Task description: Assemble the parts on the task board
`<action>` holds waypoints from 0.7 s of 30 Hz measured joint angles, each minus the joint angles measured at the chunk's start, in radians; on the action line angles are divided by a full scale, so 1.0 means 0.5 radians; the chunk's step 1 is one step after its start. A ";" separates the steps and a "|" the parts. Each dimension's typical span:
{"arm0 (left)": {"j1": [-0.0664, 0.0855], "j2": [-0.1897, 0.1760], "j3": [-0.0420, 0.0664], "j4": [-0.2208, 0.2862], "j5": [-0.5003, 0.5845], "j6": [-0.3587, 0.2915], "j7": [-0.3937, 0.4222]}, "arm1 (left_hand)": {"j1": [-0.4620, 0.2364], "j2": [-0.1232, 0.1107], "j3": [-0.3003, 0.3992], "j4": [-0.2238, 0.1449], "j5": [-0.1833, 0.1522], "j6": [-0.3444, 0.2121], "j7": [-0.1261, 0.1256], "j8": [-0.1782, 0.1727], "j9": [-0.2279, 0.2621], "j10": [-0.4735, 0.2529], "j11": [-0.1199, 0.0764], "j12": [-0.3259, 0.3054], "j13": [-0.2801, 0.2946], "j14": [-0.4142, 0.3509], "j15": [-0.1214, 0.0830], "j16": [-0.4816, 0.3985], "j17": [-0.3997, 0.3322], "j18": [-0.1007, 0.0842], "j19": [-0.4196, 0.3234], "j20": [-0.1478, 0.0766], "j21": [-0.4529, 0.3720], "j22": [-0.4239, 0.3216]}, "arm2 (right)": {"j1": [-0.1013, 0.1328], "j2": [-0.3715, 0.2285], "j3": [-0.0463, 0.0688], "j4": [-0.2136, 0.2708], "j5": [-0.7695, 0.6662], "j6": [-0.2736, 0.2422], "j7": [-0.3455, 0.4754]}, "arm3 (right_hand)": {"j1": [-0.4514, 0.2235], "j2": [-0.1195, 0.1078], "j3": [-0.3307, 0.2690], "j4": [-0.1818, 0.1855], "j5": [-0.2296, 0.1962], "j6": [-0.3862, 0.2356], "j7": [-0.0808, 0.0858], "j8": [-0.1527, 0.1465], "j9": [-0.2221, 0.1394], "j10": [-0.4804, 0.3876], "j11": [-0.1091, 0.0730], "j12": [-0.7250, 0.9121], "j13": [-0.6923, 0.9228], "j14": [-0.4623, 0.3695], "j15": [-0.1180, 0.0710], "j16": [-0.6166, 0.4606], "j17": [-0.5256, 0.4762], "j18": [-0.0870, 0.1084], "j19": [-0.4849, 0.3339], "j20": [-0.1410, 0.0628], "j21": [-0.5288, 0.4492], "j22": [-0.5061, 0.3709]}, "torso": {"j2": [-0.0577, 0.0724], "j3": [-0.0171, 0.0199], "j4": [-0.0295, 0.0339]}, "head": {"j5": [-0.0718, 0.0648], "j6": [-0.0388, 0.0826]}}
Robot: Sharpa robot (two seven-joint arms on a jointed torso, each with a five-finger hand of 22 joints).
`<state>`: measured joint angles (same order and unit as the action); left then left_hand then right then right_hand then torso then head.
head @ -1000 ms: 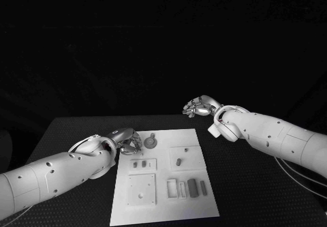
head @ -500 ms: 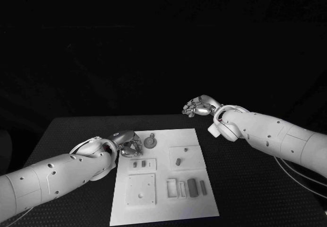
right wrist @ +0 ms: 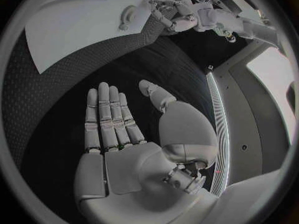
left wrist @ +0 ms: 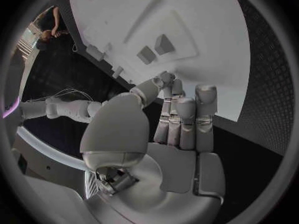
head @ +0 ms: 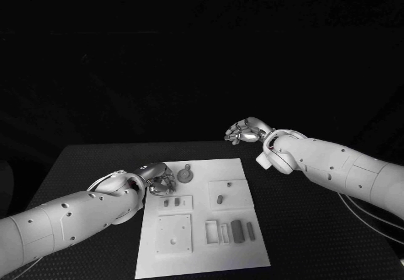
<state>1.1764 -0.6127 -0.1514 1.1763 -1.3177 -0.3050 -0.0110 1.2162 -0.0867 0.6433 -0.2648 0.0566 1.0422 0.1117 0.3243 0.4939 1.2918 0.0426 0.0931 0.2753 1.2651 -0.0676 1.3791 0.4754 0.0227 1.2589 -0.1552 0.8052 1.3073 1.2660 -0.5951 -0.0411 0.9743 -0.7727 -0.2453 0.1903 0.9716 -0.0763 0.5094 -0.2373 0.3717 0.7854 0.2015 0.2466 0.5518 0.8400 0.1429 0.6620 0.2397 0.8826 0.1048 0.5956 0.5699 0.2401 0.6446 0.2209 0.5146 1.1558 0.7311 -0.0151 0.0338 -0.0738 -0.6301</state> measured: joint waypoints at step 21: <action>-0.003 0.026 -0.002 -0.022 -0.006 0.022 0.001 | 0.010 0.005 0.005 -0.006 0.004 -0.002 -0.002 0.002 0.000 0.009 0.001 -0.013 0.007 0.000 0.001 -0.008 0.000 0.000 0.001 0.000 0.000 0.001 | 0.000 0.001 0.000 0.000 0.000 0.000 0.001 | 0.000 0.000 0.000 0.000 0.000 0.000 0.000 0.007 -0.002 0.000 0.000 0.000 -0.004 0.000 0.000 -0.007 0.002 0.000 0.000 0.000 0.000 0.002 | 0.000 0.0000 0.000 | -0.006 -0.007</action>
<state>1.1749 -0.6000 -0.1525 1.1651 -1.3207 -0.2942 -0.0103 1.2213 -0.0843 0.6458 -0.2679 0.0588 1.0410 0.1105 0.3254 0.4937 1.2962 0.0430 0.0867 0.2787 1.2651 -0.0672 1.3752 0.4754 0.0227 1.2596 -0.1552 0.8052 1.3079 1.2660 -0.5946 -0.0411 0.9742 -0.7727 -0.2453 0.1905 0.9716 -0.0763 0.5094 -0.2373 0.3717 0.7854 0.2015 0.2499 0.5510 0.8401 0.1429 0.6619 0.2376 0.8826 0.1048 0.5920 0.5707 0.2401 0.6446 0.2209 0.5146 1.1565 0.7311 -0.0151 0.0337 -0.0767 -0.6337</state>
